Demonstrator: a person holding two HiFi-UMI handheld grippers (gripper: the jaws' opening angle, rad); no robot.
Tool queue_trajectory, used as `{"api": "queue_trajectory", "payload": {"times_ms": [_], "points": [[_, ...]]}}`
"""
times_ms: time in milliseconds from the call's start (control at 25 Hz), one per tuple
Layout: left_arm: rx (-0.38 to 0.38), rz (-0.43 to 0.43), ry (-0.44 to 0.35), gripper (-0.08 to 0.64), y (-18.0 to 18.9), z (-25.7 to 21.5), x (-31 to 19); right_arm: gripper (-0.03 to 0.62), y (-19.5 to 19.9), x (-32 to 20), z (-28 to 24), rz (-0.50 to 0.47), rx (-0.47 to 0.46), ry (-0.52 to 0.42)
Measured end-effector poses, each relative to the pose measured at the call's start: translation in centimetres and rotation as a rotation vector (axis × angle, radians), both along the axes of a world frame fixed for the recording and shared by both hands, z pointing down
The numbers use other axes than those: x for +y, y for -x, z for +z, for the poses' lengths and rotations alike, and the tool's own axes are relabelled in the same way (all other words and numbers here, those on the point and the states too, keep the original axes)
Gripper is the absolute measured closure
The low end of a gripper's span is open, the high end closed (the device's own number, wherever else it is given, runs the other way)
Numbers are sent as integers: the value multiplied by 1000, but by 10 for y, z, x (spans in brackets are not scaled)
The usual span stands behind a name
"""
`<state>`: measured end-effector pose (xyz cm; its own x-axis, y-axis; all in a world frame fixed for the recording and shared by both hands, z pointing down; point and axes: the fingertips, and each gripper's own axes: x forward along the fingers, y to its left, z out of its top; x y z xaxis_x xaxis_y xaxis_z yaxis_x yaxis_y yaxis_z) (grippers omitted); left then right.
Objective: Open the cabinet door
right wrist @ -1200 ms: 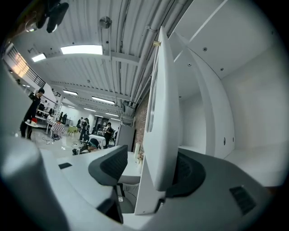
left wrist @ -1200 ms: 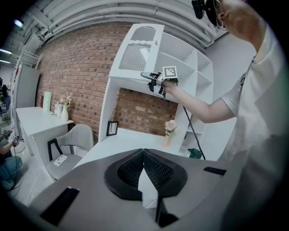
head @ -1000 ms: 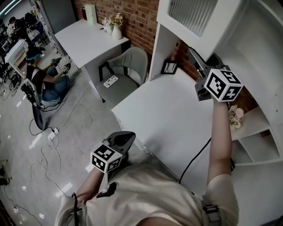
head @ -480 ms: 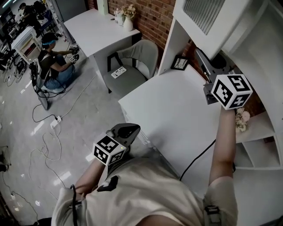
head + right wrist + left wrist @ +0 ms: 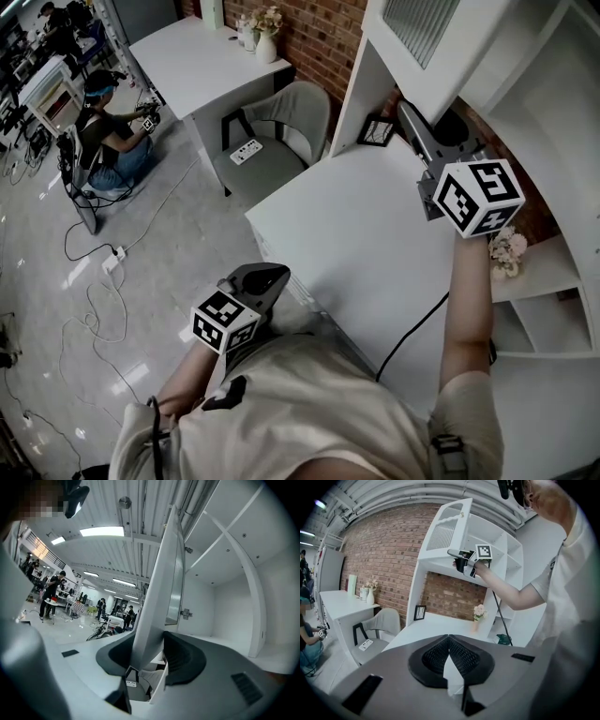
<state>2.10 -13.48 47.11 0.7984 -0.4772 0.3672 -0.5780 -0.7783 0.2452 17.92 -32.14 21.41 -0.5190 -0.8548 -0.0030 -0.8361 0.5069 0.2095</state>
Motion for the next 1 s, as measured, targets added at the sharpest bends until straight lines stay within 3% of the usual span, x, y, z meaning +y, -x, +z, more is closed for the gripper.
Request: {"api": "queue_trajectory", "payload": {"times_ms": [440, 680, 1000], "points": [[-1, 12, 2, 543, -3, -2, -4, 385, 11, -2, 1, 38, 10, -18], [13, 12, -7, 543, -2, -3, -9, 371, 46, 3, 1, -32, 35, 8], [19, -33, -9, 543, 25, -4, -23, 342, 75, 0, 1, 9, 5, -15]]}}
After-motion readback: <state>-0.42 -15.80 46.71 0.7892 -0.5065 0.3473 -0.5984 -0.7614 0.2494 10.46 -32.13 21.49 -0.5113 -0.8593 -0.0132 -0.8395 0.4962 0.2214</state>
